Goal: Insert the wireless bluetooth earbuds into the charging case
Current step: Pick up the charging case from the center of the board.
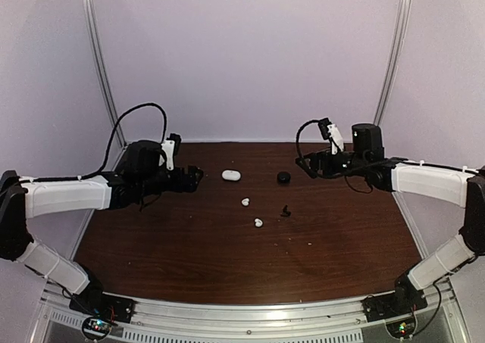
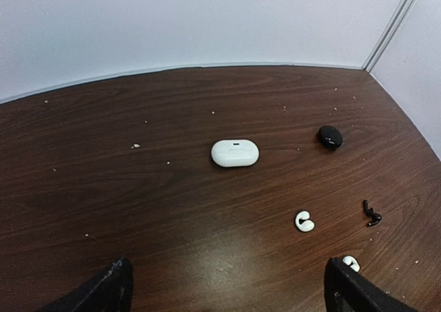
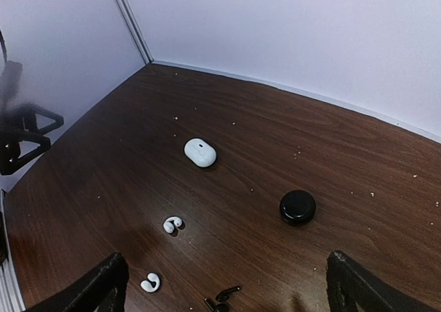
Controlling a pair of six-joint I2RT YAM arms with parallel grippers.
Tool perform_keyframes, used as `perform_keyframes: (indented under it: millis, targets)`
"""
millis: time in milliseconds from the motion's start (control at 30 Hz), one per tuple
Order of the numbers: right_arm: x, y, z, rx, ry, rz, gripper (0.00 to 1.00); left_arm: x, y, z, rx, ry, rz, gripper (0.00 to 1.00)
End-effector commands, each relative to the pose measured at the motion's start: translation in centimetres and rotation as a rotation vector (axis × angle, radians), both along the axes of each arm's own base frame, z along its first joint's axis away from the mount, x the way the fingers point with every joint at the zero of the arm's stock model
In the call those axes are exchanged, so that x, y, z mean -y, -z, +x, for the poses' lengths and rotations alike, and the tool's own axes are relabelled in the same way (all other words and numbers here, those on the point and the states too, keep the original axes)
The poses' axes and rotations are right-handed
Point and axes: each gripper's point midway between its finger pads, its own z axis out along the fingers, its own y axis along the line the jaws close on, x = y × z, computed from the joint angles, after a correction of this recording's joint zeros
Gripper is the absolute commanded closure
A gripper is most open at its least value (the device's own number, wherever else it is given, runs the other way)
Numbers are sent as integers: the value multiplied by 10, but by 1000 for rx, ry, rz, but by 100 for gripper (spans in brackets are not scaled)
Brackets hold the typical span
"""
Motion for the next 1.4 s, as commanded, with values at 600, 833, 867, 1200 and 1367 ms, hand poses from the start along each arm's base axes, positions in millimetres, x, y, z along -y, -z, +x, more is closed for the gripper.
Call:
perform_keyframes:
  millis: [600,833,867,1200,1367]
  targets:
    - [-35,96,109,-165,-109,-309,2,61,-47,-22,152,362,-117,2]
    - [-34,134,117,-226,-168,-363,4,65,-48,-25,159,393,-112,2]
    - [-34,138,118,-238,-187,-360,4,66,-47,-24,151,399,-108,2]
    - [-38,164,129,-271,-265,-393,9,72,-45,-25,154,433,-102,2]
    - [-37,174,130,-263,-287,-428,12,74,-44,-21,150,433,-93,2]
